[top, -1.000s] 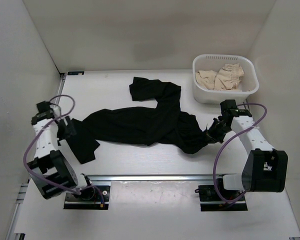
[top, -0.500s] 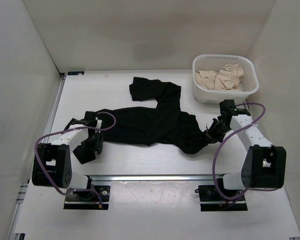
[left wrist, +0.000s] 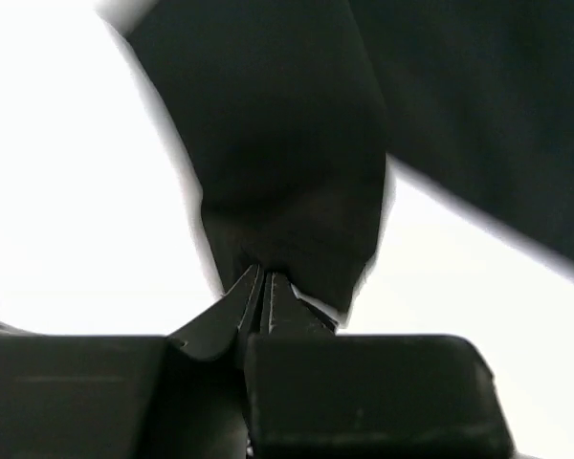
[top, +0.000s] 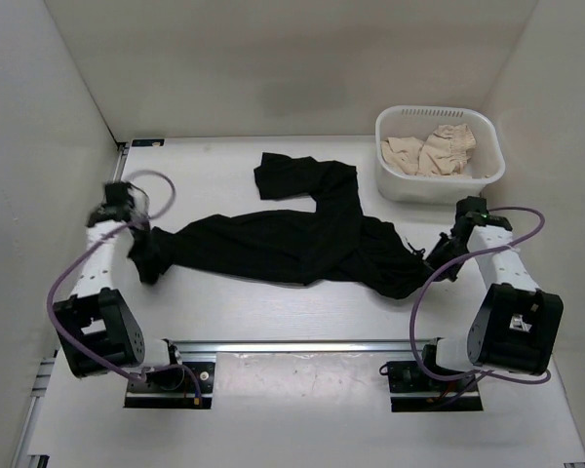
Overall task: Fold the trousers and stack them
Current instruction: Flatten the trousers out
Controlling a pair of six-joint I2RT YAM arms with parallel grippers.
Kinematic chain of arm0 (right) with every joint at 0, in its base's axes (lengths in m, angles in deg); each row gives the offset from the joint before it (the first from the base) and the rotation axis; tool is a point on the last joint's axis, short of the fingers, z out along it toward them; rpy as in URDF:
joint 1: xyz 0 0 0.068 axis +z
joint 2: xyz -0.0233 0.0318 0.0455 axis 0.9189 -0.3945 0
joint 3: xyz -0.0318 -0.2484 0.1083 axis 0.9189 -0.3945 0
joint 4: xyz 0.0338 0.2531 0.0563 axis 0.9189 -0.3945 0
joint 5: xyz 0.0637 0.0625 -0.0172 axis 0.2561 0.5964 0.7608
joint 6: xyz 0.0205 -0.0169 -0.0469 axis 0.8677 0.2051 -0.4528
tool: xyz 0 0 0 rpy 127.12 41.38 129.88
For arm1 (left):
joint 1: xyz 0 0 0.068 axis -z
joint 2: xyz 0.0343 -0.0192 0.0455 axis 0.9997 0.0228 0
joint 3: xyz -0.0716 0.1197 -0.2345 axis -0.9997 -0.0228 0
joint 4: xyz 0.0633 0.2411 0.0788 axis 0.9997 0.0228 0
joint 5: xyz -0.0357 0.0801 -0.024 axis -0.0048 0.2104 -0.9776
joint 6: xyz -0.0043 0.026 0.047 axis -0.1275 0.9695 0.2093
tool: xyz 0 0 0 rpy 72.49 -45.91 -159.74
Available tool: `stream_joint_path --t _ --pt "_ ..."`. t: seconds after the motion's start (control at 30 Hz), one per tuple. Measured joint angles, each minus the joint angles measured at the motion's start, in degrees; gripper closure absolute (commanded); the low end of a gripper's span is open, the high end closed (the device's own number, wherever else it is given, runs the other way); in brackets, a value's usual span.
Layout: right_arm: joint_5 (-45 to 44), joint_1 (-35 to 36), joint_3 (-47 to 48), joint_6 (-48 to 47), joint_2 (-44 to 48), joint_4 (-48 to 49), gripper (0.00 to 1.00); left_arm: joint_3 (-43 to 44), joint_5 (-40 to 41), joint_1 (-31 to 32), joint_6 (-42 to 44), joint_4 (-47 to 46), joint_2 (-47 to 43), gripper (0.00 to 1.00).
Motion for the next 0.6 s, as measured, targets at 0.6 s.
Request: stream_joint_path --t 0.6 --pt "-13.7 -5.6 11.4 -6.7 3.5 -9.5 1.00 56.2 -9.4 -25.1 -0.1 10.6 24.2 0.86"
